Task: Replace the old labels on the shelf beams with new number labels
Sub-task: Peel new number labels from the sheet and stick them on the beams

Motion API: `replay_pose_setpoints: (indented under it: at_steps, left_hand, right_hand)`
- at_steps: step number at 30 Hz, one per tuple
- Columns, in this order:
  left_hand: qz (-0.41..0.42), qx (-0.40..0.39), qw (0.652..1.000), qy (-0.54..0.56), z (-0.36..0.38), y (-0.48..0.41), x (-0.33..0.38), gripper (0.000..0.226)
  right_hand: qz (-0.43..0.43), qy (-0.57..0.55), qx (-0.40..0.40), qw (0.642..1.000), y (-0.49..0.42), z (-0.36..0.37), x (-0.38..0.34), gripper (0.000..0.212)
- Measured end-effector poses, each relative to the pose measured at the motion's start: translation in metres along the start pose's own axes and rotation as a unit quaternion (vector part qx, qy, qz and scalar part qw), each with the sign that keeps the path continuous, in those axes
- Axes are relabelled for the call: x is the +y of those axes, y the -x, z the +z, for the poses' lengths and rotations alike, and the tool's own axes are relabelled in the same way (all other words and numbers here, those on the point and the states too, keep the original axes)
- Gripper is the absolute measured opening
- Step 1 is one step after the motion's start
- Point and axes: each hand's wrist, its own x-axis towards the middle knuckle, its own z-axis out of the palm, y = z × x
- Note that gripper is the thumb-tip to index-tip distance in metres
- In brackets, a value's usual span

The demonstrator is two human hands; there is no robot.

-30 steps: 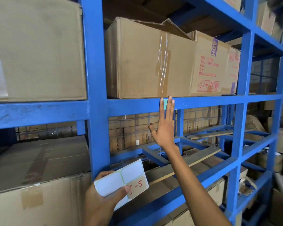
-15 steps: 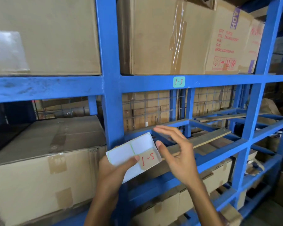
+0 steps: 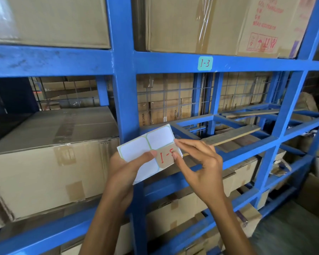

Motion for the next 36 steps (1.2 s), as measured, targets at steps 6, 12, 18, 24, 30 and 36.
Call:
replay_pose_setpoints:
  at_steps: [6,12,18,24,30,36]
  left_hand:
    - [-0.021,0.007,1.0,0.015,0.002,0.006,-0.004,0.04]
    - [-0.036,0.038,0.998,0.022,0.004,0.009,-0.011,0.031]
    - [-0.046,0.039,0.997,0.038,0.002,0.013,-0.015,0.03]
    - [-0.052,0.032,0.997,0.044,0.001,0.014,-0.018,0.029]
    - [-0.053,0.013,0.998,0.044,-0.003,0.013,-0.019,0.036]
    - [-0.038,0.004,0.999,0.03,-0.004,0.016,-0.022,0.025]
  right_hand:
    - [0.05,-0.053,0.0,0.997,0.015,0.005,0.0,0.027]
    - [0.121,-0.11,-0.023,0.986,0.018,0.003,-0.005,0.035]
    - [0.136,-0.122,-0.015,0.983,0.032,0.013,-0.012,0.042]
    - [0.17,-0.137,-0.01,0.976,0.04,0.018,-0.014,0.036]
    - [0.211,-0.172,-0.024,0.962,0.039,0.013,-0.016,0.03]
    - [0.231,-0.19,-0.042,0.953,0.039,0.007,-0.015,0.023]
